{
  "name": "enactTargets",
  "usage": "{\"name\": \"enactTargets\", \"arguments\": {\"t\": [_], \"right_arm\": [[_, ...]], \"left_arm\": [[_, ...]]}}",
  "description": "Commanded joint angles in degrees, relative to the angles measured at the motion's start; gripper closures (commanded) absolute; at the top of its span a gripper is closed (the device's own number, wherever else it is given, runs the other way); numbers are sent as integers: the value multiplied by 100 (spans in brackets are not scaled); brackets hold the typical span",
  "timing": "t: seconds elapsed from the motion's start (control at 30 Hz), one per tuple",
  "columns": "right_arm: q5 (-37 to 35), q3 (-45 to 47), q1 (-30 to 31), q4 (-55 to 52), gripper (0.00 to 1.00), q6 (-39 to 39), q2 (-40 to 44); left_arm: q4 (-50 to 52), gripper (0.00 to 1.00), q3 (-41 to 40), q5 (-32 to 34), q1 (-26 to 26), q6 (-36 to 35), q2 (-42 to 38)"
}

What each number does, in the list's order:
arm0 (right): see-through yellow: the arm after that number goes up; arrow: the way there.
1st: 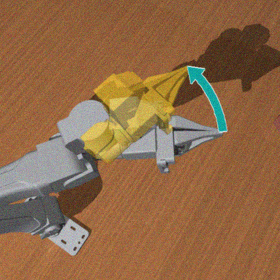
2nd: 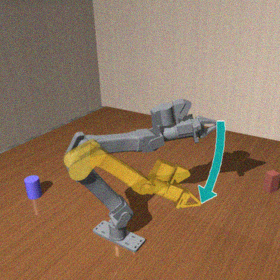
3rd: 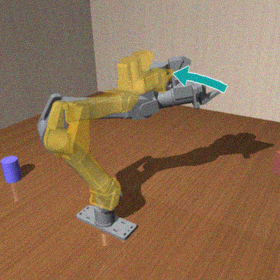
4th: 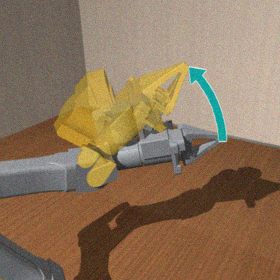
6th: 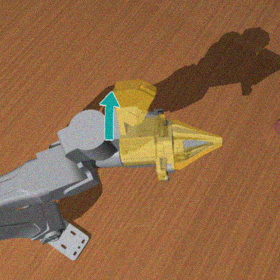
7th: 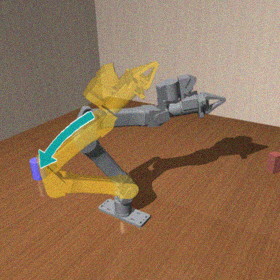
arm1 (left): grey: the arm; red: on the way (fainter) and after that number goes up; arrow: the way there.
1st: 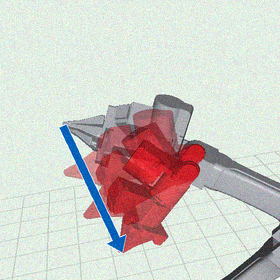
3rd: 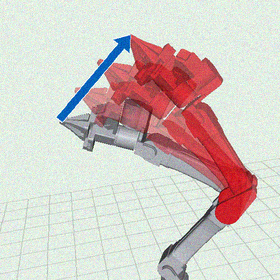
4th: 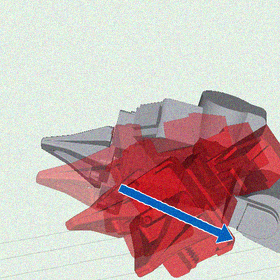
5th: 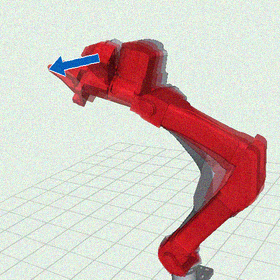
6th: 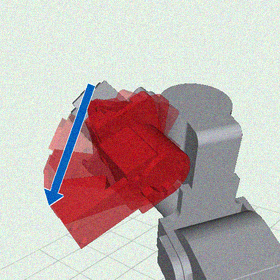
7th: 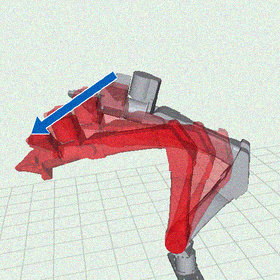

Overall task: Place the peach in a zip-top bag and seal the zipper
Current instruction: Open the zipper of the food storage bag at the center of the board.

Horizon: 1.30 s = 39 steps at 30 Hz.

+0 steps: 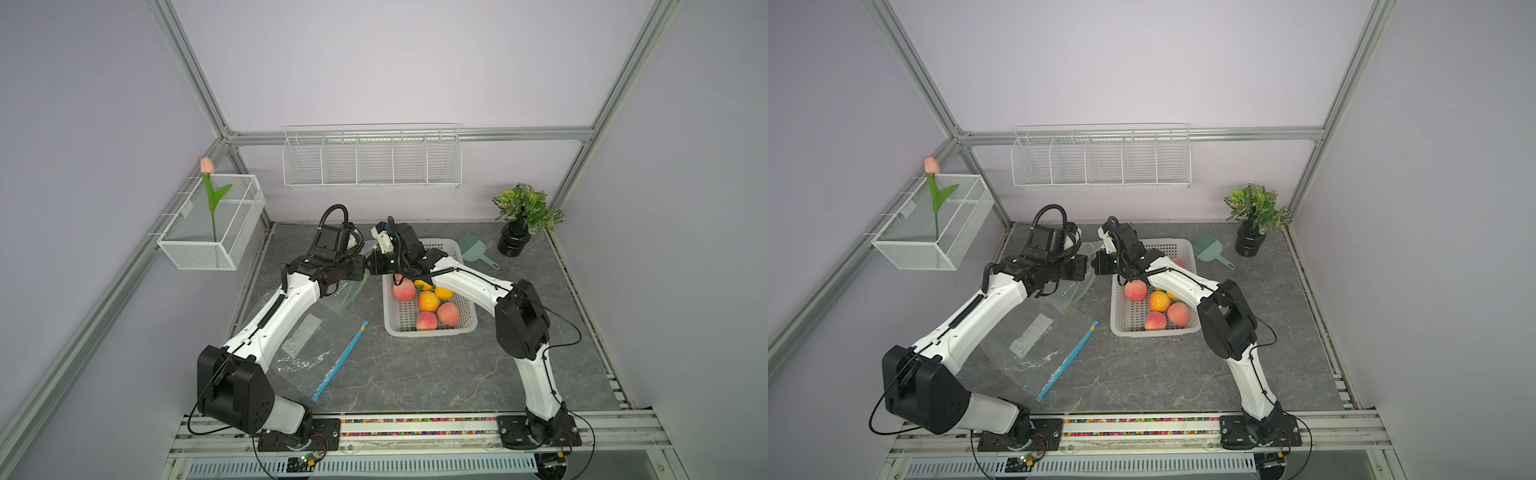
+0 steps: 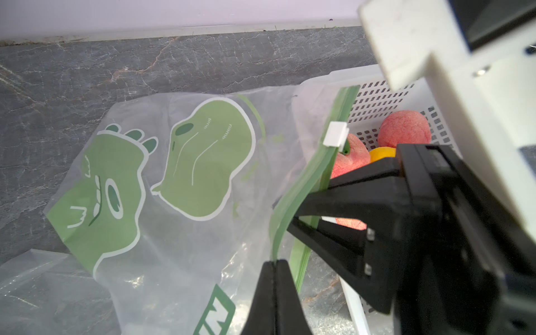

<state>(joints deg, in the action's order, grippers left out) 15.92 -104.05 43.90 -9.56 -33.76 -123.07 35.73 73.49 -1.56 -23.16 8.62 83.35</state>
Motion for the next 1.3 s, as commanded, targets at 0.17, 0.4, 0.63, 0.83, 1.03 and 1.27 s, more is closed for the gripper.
{"name": "enactTargets", "arguments": {"t": [0.17, 0.4, 0.63, 0.83, 1.03, 1.27], "right_arm": [[-29, -63, 23, -55, 93, -324, 248], [34, -107, 27, -67, 93, -376, 230], [25, -244, 23, -235, 93, -342, 156], [40, -356, 14, -326, 93, -333, 94], [14, -406, 14, -478, 93, -248, 63], [-288, -496, 32, -965, 93, 76, 33]], "left_arm": [[-142, 73, -375, -312, -14, 148, -67], [-99, 69, -511, -164, -15, 117, -31], [-86, 63, -519, -31, -104, 84, 48], [-74, 63, -536, 96, -174, 15, 202], [-68, 83, -555, 437, -242, 43, 217], [-4, 100, -529, 485, -285, 191, -240]]}}
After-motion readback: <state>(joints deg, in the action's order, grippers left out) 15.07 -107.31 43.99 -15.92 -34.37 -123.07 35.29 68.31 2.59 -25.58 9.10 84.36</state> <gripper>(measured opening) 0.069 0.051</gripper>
